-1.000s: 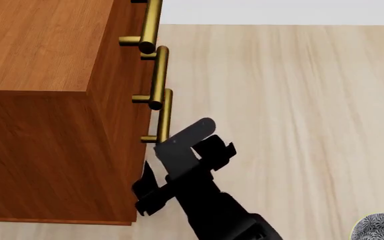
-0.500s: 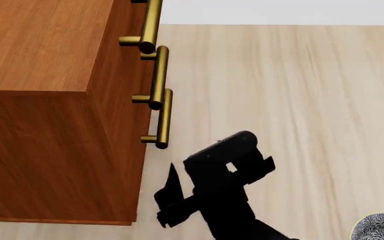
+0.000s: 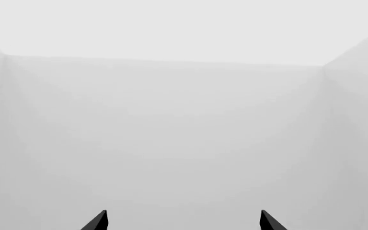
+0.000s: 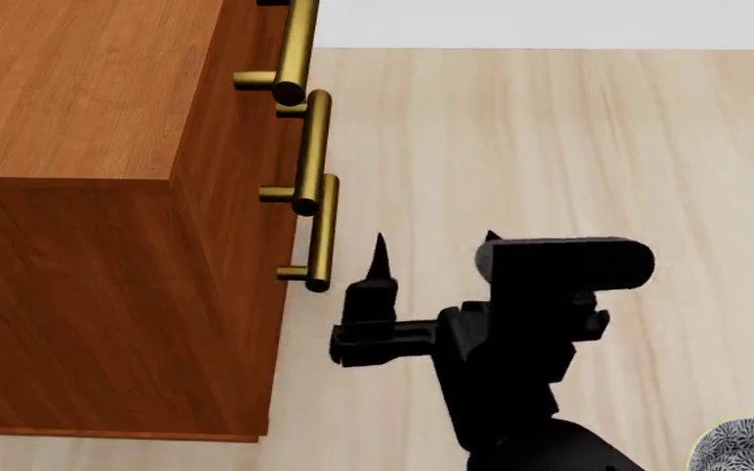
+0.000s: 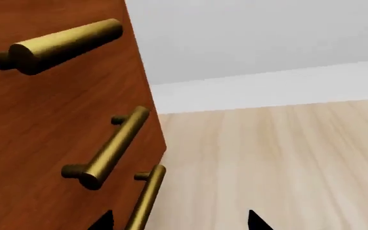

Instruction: Close the bottom drawer of the cabinet and open the top drawer.

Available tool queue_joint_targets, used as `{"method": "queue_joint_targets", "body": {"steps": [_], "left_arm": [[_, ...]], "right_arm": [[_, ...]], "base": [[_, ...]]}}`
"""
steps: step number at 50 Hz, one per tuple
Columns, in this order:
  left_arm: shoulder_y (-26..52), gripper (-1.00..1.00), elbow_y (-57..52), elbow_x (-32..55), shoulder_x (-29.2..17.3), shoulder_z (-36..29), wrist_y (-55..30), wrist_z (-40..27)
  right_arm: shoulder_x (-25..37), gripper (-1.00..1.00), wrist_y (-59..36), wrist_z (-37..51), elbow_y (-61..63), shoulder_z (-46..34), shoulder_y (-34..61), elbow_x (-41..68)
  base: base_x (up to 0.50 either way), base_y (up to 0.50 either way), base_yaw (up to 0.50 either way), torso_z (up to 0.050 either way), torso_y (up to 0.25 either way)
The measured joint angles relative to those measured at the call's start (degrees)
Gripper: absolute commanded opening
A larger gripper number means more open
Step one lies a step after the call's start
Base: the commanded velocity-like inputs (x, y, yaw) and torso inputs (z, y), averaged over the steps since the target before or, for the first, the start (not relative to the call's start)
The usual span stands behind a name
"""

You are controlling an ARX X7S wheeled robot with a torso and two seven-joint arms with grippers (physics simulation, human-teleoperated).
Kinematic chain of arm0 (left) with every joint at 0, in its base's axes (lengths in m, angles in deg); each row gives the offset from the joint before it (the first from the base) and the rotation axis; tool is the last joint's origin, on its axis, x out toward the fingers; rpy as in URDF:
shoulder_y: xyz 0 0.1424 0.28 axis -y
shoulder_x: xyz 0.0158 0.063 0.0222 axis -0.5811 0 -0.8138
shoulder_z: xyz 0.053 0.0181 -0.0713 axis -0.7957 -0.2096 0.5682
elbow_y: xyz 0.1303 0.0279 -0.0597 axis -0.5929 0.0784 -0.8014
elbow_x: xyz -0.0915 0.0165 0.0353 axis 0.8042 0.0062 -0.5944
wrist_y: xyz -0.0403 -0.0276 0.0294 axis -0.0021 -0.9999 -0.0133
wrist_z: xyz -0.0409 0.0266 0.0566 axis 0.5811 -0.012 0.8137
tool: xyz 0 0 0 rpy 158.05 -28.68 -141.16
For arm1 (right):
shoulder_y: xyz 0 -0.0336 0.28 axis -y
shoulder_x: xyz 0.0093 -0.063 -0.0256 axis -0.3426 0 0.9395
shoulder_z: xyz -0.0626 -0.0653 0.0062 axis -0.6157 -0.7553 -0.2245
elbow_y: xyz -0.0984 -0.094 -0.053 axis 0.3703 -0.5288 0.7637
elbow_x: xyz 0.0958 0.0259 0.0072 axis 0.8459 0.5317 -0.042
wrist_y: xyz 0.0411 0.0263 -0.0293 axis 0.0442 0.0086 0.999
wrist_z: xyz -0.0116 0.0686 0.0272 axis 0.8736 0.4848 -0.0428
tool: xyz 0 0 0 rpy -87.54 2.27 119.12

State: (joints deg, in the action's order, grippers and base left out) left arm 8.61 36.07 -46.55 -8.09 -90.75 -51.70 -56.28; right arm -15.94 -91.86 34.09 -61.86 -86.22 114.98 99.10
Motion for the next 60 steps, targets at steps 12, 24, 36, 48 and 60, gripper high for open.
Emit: {"method": "queue_joint_targets", "body": {"steps": [12,24,36,48,60], "left_arm": [[0.4,1.00,0.2,0.3,0.0,-0.3,0.1,-0.2],[1.0,1.00,0.4,0.5,-0.1,-0.8,0.0,-0.5],[1.2,1.00,0.3,0.7,-0.1,-1.1,-0.1,-1.0],[1.2,1.00,0.0,1.2,-0.4,-1.0,-0.2,-1.4],[1.1,1.00,-0.2,1.6,-0.7,-0.9,-0.2,-1.7]], "right_arm": [[0.0,1.00,4.0,1.6,2.7,5.6,-2.1,7.2],[-1.3,1.00,7.8,1.3,5.5,10.4,-3.8,14.7],[-3.0,1.00,10.2,1.4,10.0,13.8,-5.0,22.0],[-5.7,1.00,11.6,1.9,12.8,15.8,-4.4,27.6],[-8.6,1.00,12.0,1.4,11.6,16.4,-2.4,30.8]], "base": [[0.00,0.00,0.00,0.000,0.000],[0.00,0.00,0.00,0.000,0.000],[0.00,0.00,0.00,0.000,0.000],[0.00,0.00,0.00,0.000,0.000],[0.00,0.00,0.00,0.000,0.000]]}}
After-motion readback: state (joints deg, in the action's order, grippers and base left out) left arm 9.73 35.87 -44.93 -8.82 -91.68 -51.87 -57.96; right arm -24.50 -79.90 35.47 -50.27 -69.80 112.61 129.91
